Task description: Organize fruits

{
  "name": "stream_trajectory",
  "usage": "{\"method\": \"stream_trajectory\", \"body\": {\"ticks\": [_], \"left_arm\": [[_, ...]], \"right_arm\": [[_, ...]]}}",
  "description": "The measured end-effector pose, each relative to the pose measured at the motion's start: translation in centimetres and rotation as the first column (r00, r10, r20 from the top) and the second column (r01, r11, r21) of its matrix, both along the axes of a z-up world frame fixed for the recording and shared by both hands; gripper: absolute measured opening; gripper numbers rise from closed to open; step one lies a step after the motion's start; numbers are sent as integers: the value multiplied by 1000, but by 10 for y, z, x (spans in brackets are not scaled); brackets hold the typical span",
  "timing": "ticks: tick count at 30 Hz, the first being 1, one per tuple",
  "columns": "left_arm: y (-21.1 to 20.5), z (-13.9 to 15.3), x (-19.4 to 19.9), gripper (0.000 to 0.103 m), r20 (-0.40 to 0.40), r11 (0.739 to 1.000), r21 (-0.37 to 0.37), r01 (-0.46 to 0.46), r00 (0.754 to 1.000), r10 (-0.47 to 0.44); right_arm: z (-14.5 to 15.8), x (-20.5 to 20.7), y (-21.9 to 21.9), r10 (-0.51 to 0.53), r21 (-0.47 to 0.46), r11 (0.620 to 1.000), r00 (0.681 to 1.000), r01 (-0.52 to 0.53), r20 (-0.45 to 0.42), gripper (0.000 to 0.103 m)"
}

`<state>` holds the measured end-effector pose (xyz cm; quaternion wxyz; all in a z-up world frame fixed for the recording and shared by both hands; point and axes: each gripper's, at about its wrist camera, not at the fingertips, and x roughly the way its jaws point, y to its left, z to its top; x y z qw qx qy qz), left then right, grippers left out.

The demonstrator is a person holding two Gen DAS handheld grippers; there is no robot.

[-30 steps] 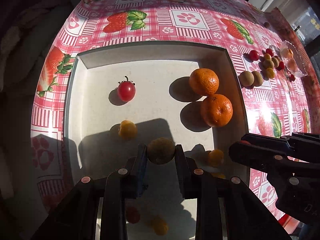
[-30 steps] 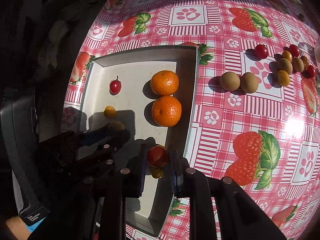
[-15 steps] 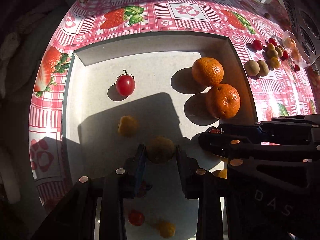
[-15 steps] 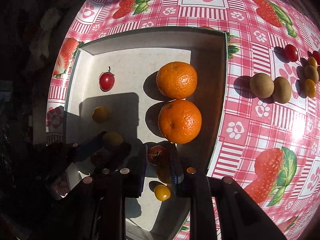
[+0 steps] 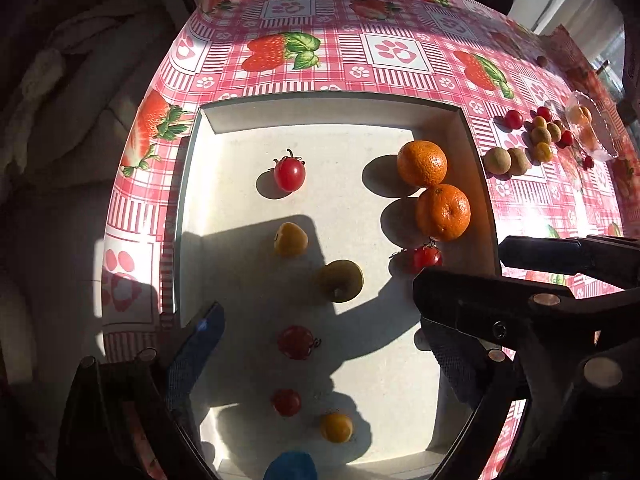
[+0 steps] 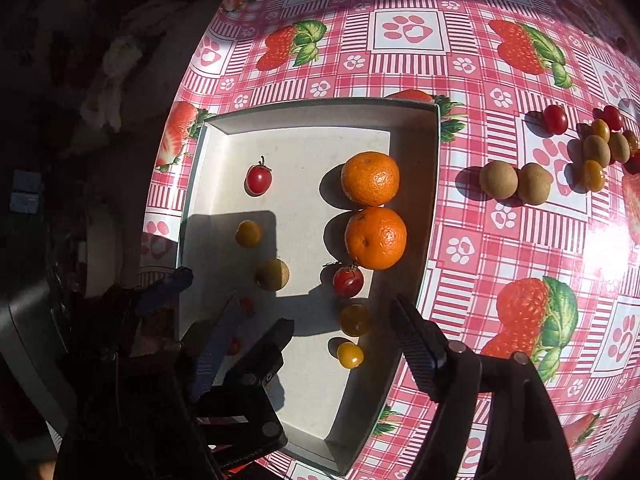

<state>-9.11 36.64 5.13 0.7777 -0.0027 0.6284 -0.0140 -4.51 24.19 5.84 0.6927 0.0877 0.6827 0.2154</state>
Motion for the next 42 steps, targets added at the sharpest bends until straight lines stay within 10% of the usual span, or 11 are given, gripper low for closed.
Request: {"method": "stream_trajectory", "body": {"ticks": [17,42], "left_arm": [[6,38,-26,101,11,999,48,12,1000,-13],[-10,58,-59,101,17,989,112,93,995,-95]], "right_arm": [[60,-46,-18,89,-260,964,988,-54,127,89],[80,-67,-16,152,-329,939,978,-97,146,90]]}}
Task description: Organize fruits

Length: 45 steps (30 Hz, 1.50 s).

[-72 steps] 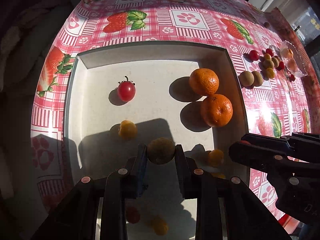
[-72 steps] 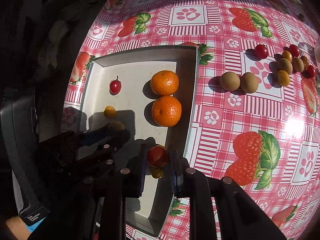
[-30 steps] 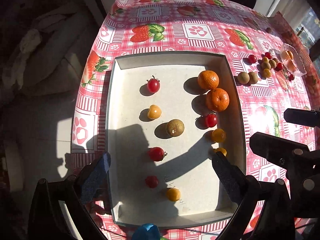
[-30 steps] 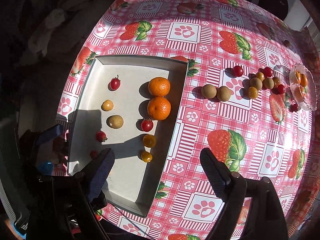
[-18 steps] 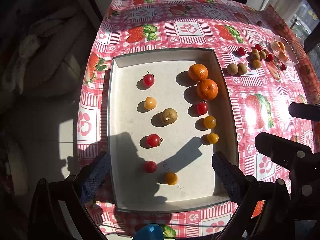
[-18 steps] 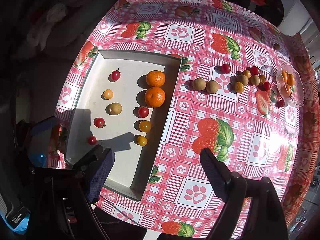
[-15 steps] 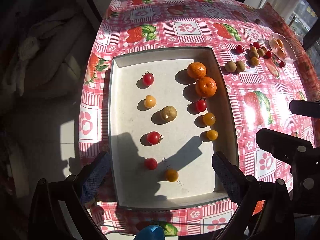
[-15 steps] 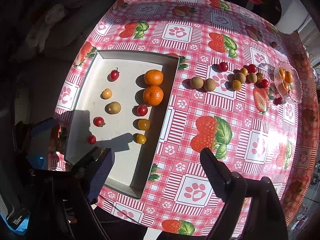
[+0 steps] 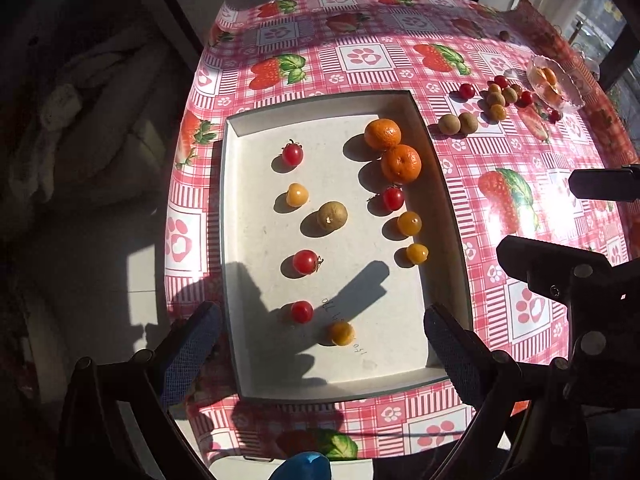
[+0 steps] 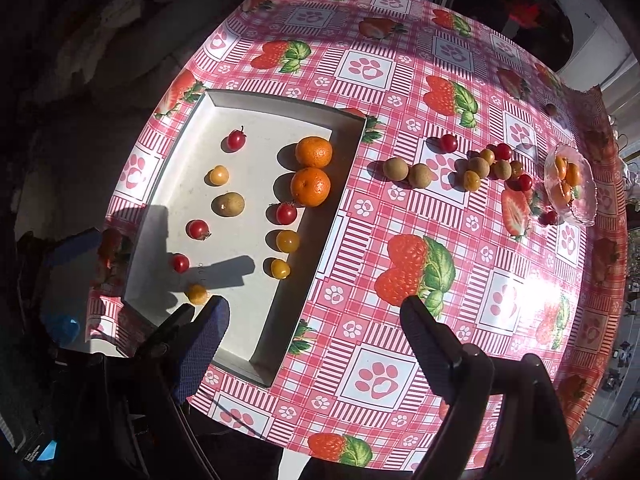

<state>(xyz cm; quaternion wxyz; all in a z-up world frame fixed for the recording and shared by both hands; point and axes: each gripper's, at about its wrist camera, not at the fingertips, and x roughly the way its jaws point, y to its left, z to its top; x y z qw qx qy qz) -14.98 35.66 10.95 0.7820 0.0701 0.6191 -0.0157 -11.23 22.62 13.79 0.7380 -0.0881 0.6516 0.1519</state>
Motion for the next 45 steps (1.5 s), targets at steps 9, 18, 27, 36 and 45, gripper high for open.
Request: {"method": "stream_trajectory", "body": {"ticks": [9,18,27,36,45], "left_arm": [[-3,-2,-4,101,-8,1000,-1,-7,1000,7],[-7,0,-4,101,-7,1000,5,-15,1000,15],[-15,0,-3,101,-15,1000,9,-17,1000,18],[-17,-2,-1,101,-40,1000,16,-21,999,22],[-20,-1,2,101,-30,1000,8,-18,999,19]], "right_arm": [[-2,-1,-4,7,-9,1000,1000,-7,-10,90],[0,1,-3,31,-12,999,1000,-31,-5,90],[0,4,-3,61,-20,998,998,-61,-9,90],[0,8,-1,86,-3,996,996,-86,-11,90],[-2,10,-2,91,13,996,996,-90,-18,90]]}}
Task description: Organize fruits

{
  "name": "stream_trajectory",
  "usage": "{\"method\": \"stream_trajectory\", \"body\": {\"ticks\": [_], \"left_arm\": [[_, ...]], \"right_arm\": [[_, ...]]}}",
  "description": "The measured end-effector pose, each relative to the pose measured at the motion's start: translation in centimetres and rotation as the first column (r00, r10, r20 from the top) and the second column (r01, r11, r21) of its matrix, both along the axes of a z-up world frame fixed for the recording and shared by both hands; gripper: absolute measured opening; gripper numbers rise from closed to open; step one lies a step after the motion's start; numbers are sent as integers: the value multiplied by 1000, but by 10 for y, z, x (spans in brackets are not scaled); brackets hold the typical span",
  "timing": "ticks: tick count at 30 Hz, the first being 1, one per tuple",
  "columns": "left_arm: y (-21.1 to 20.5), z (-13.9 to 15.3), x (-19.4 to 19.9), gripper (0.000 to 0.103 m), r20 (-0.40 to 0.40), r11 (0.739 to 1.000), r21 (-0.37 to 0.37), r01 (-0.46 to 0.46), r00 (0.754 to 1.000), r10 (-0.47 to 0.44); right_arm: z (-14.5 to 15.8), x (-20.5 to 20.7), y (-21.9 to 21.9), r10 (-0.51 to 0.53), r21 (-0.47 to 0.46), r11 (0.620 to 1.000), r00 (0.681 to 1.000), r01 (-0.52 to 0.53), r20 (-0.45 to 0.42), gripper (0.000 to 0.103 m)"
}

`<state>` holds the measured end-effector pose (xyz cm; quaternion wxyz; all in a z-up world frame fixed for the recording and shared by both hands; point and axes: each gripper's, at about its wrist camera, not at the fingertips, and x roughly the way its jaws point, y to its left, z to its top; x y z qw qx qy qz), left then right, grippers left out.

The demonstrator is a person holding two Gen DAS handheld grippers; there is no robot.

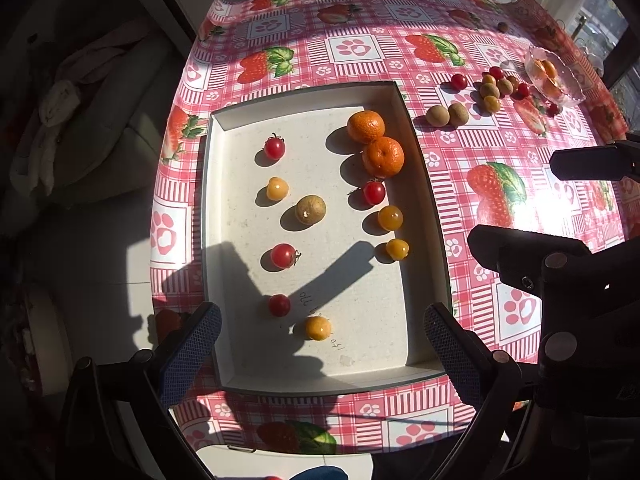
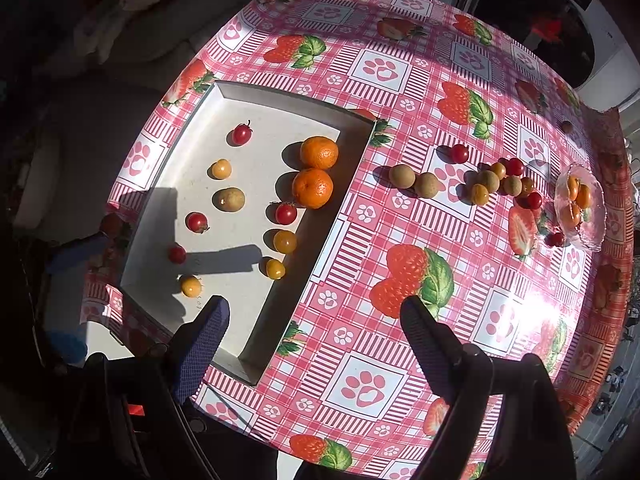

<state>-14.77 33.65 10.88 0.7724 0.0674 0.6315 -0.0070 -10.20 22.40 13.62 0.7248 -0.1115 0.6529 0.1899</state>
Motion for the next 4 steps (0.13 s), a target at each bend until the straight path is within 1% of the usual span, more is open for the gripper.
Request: {"method": "stream_trajectory", "body": {"ticks": [4], "left_arm": [[-2,0,1,101,-2,1000,5,7,1000,-7]], "right_arm": [[0,1,-1,3,4,1000,1000,-3,-1,90]]}}
